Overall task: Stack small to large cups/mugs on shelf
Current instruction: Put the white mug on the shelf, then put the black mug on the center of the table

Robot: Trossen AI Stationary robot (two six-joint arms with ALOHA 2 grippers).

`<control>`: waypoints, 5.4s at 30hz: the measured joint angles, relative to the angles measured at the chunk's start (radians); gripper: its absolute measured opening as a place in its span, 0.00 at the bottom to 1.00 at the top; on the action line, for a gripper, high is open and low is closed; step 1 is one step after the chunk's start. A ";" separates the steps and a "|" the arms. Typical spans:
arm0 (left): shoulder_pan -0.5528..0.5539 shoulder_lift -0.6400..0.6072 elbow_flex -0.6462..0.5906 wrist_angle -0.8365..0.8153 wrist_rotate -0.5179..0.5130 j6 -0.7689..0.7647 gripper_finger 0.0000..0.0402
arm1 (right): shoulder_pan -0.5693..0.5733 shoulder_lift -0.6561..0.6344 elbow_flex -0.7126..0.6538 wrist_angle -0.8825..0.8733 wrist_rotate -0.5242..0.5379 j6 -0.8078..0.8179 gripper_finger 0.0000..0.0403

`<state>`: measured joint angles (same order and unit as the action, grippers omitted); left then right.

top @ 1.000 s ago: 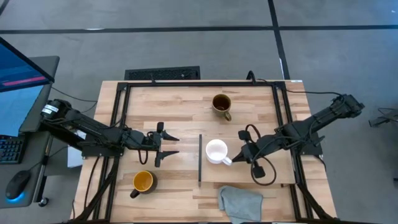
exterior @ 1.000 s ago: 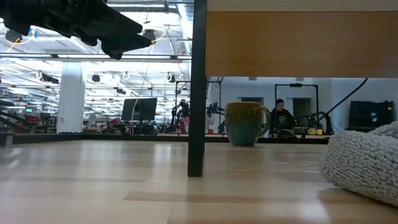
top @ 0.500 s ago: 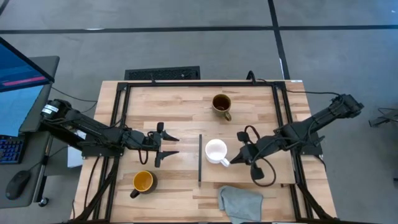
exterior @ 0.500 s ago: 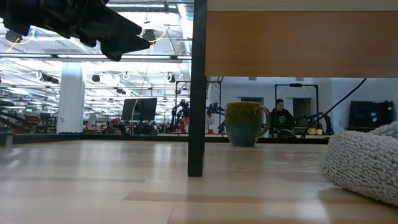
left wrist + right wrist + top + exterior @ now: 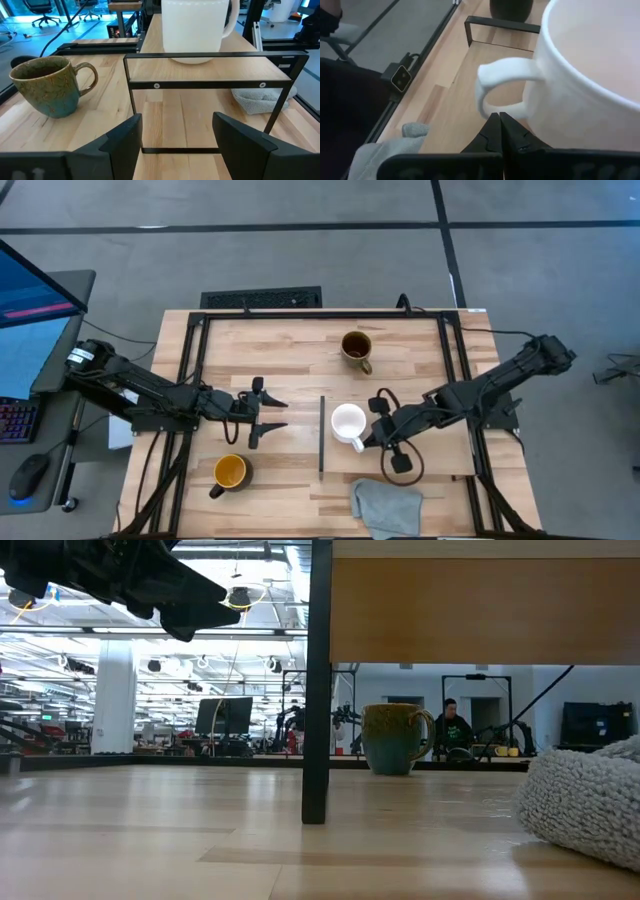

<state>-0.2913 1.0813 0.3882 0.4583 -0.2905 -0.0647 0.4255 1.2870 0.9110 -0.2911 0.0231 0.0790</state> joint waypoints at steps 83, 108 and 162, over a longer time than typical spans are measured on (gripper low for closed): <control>0.000 0.000 0.000 -0.056 0.050 -0.054 0.58 | -0.008 -0.185 0.051 -0.212 0.064 0.071 0.08; 0.000 0.000 -0.001 -0.058 0.043 -0.020 0.58 | -0.009 -0.787 -0.167 -0.351 0.425 -0.027 0.08; 0.000 -0.093 -0.001 -0.091 0.180 -0.125 0.58 | -0.180 -1.263 -0.696 0.098 0.606 -0.204 0.08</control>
<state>-0.2909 0.9878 0.3870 0.3677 -0.1101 -0.1901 0.2454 0.0238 0.2146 -0.1928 0.6292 -0.1246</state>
